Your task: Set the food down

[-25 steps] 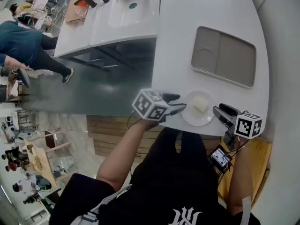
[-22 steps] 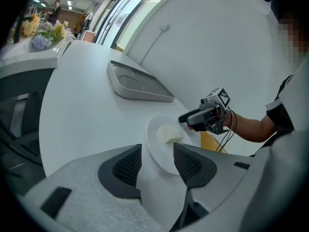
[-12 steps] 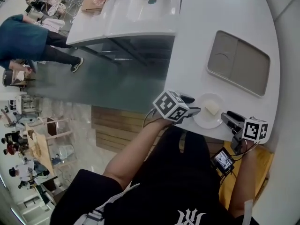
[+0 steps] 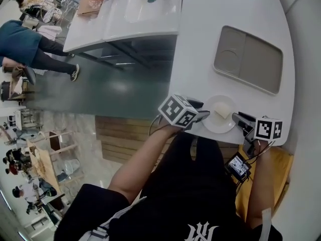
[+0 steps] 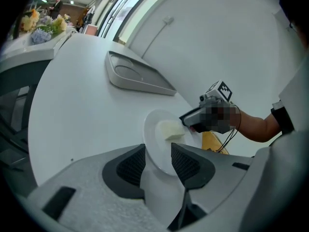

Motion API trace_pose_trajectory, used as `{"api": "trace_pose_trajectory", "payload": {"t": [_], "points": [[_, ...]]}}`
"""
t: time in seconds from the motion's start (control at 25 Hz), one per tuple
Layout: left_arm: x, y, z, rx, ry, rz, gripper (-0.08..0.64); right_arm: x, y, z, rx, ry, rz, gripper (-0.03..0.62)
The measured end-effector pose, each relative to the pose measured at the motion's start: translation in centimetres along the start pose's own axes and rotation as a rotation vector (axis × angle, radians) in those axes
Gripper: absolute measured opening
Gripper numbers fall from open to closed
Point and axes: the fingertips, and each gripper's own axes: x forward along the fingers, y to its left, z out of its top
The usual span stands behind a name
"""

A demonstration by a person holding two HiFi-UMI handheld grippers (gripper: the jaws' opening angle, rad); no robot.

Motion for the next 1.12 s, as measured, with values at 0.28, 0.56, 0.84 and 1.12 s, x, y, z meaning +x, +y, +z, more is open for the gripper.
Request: {"api": "trace_pose_trajectory", "payload": {"t": [0.28, 0.56, 0.84, 1.12], "points": [[0.0, 0.4, -0.1, 0.003, 0.015, 0.029, 0.086, -0.2, -0.8, -0.1, 0.03, -0.015, -0.053, 0.038], [-0.3, 0.5, 0.0, 0.026, 0.049, 0.038, 0.063, -0.4, -0.6, -0.1, 0.078, -0.027, -0.049, 0.037], [-1.4, 0.2, 1.3, 0.076, 0.033, 0.036, 0.053, -1.5, 0.9, 0.9, 0.082, -0.071, -0.033, 0.035], [-2.0, -1.5, 4.7, 0.159, 0.028, 0.02, 0.053, -4.3, 1.5, 3.0, 0.074, -0.125, -0.037, 0.035]]}}
